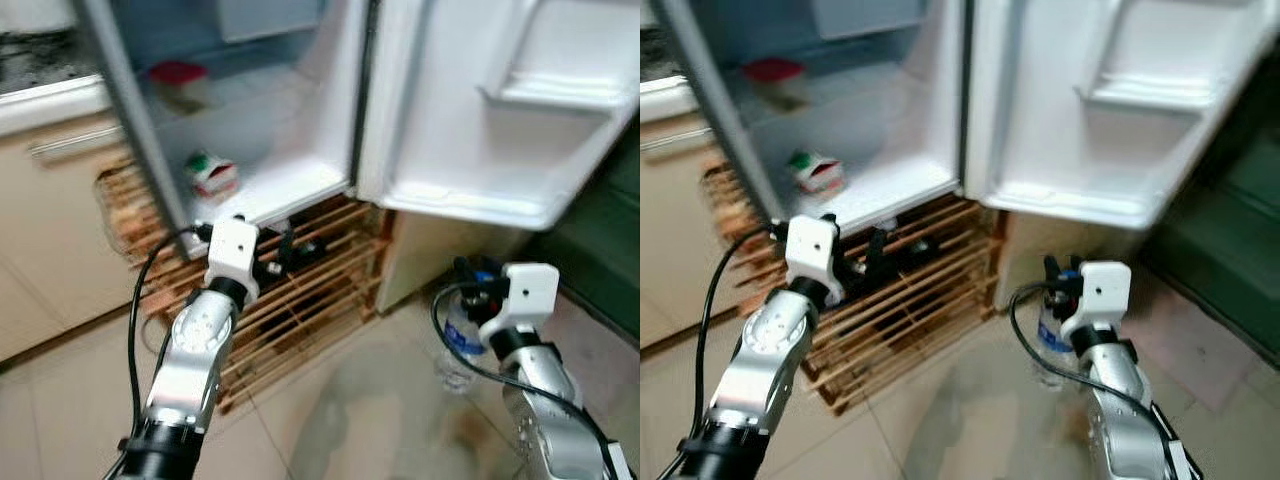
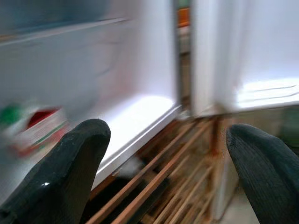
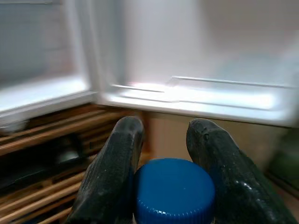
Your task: Restocking fridge
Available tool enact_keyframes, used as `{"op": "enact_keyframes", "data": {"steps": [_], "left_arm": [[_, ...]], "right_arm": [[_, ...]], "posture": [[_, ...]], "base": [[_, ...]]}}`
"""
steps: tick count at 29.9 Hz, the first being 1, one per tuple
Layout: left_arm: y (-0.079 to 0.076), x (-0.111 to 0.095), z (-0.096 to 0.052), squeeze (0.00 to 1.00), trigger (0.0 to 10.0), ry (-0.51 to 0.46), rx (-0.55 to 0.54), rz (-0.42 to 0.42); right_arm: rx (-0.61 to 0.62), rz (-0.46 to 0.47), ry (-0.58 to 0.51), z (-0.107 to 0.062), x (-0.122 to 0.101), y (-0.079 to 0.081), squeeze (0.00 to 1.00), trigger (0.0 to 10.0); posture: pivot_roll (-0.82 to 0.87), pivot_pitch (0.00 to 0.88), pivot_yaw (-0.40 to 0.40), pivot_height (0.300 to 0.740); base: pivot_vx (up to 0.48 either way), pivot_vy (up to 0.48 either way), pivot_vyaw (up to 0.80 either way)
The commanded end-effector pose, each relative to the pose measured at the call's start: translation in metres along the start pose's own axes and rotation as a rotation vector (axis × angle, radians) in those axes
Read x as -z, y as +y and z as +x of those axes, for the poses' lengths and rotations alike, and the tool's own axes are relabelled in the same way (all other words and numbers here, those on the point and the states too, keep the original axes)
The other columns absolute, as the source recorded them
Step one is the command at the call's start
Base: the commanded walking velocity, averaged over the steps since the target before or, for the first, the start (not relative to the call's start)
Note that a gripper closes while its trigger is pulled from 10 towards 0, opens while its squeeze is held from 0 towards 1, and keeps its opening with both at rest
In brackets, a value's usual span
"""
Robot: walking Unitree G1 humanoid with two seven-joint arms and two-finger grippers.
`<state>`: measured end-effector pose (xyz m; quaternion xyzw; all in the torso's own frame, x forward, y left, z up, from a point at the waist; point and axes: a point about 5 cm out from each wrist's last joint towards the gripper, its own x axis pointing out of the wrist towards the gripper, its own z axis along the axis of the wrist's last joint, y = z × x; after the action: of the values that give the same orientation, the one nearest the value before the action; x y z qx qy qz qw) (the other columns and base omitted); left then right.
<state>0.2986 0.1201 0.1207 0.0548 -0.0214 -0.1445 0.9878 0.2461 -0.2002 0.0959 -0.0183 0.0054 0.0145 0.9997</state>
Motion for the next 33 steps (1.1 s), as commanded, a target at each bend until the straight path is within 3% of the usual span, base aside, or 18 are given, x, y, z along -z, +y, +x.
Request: {"op": "enact_keyframes", "data": {"steps": [1,19,23,27,33], "left_arm": [[-0.003,-0.001,0.0,0.0,10.0,-0.003,0.024,0.02],[-0.006,-0.004,0.006,0.0,10.0,-0.013,0.045,0.019],[-0.007,-0.005,0.007,0.0,10.0,-0.018,0.05,0.027],[-0.009,-0.004,0.007,0.0,10.0,-0.016,0.062,0.025],[-0.011,-0.005,0.009,0.0,10.0,-0.021,0.078,0.03]], "right_arm": [[0.016,-0.011,-0.043,0.004,-0.009,-0.003,0.0,0.0],[-0.002,-0.028,-0.071,0.008,-0.014,0.002,0.0,0.0],[0.018,-0.046,-0.112,0.01,-0.023,0.0,0.0,0.0],[0.079,-0.085,-0.233,0.02,-0.052,-0.007,0.0,0.0],[0.118,-0.118,-0.315,0.031,-0.076,-0.016,0.0,0.0]], "posture": [[0.03,0.027,-0.002,0.732],[0.03,0.028,0.004,0.732],[0.03,0.028,0.006,0.732],[0.02,0.02,0.014,0.732],[0.02,0.01,0.014,0.732]], "base": [[0.0,0.0,-0.66],[0.0,0.0,-0.04],[0.0,0.0,0.0],[0.0,0.0,0.0],[0.0,0.0,0.0]]}}
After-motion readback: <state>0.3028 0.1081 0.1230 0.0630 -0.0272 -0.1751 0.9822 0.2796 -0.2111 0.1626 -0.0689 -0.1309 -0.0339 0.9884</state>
